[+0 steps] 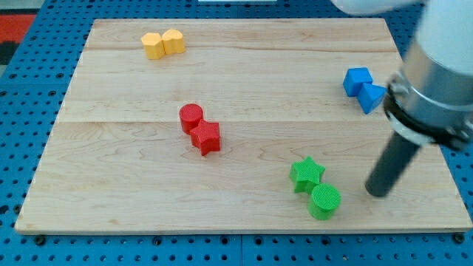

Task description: Drag the green star into the right side of the green circle

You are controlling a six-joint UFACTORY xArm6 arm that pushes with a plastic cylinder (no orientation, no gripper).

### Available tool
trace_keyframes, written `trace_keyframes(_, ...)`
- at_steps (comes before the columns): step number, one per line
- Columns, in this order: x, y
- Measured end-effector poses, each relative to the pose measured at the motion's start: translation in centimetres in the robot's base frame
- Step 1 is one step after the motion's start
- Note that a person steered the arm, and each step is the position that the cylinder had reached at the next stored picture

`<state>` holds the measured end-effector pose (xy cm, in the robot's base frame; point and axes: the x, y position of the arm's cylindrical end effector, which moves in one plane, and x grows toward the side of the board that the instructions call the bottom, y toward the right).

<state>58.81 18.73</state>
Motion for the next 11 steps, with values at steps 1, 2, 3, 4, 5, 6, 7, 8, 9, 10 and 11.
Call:
trace_keyframes(1,1.6,-4.6)
trace_keyframes(2,0.8,-13.5)
trace_keyframes(3,0.3,-13.8)
trace_keyframes(4,-2.0,-12.1)
trace_keyframes(5,-6.6,-15.2)
trace_keyframes(6,-7.8,-9.4)
trace_keyframes(7,-7.8,-7.7)
trace_keyframes(8,-8.5,-4.4)
trace_keyframes(9,-6.0,-2.9)
trace_keyframes(10,-3.3,-5.4)
trace_keyframes(11,-4.3,-8.5)
